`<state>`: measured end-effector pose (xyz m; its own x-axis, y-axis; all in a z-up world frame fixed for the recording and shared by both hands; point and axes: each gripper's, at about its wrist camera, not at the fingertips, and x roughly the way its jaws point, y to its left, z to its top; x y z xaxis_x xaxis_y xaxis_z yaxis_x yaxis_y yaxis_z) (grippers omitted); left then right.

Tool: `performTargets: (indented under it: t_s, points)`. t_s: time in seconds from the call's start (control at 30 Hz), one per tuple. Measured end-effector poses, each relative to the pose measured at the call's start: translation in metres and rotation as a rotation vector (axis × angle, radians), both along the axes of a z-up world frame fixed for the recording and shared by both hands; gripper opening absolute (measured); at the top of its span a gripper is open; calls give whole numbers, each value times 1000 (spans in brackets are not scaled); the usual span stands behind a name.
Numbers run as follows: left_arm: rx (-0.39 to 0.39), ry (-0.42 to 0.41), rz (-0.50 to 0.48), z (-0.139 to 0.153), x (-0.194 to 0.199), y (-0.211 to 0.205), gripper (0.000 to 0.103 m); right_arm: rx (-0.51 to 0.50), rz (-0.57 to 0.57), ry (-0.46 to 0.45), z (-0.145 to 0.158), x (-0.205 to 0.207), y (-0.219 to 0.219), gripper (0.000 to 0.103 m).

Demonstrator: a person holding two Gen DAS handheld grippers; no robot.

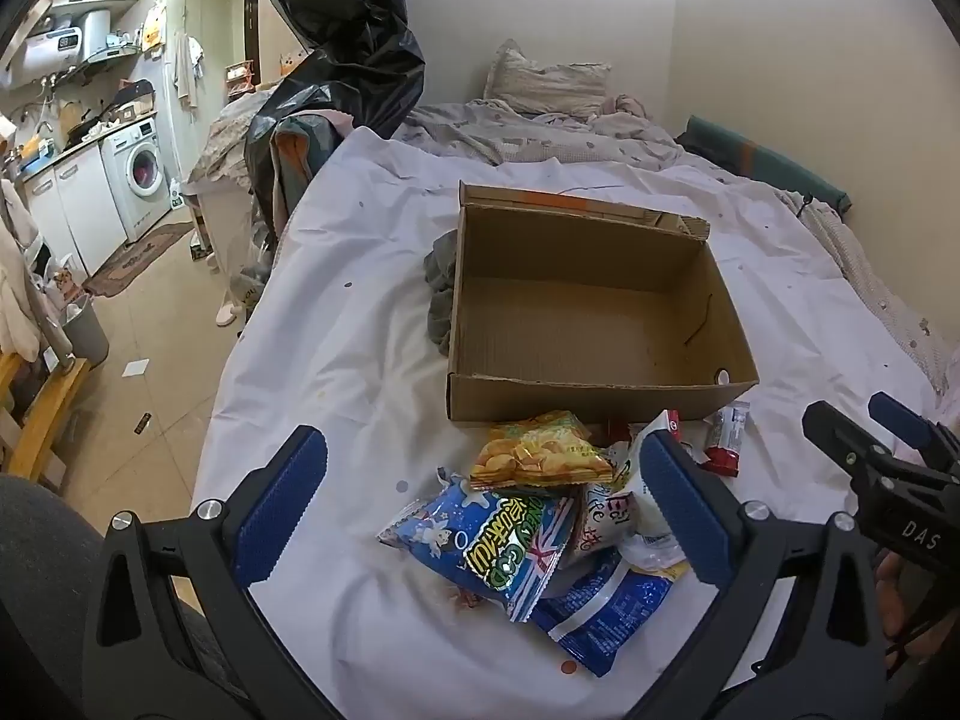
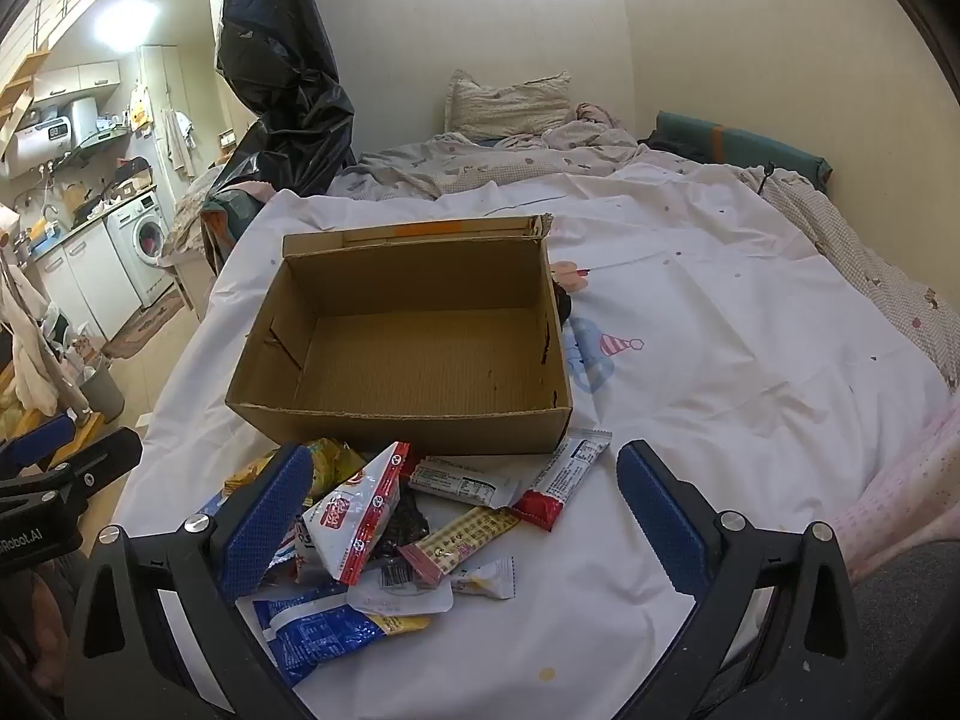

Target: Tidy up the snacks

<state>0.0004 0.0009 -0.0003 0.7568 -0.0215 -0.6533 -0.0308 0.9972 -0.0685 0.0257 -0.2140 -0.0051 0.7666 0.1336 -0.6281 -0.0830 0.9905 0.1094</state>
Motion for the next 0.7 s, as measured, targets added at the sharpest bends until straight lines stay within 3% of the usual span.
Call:
performTargets:
  t_s: [0.7]
  points:
    - [27, -9, 5, 6, 0, 0, 103, 0, -3, -1, 1, 0, 1, 103]
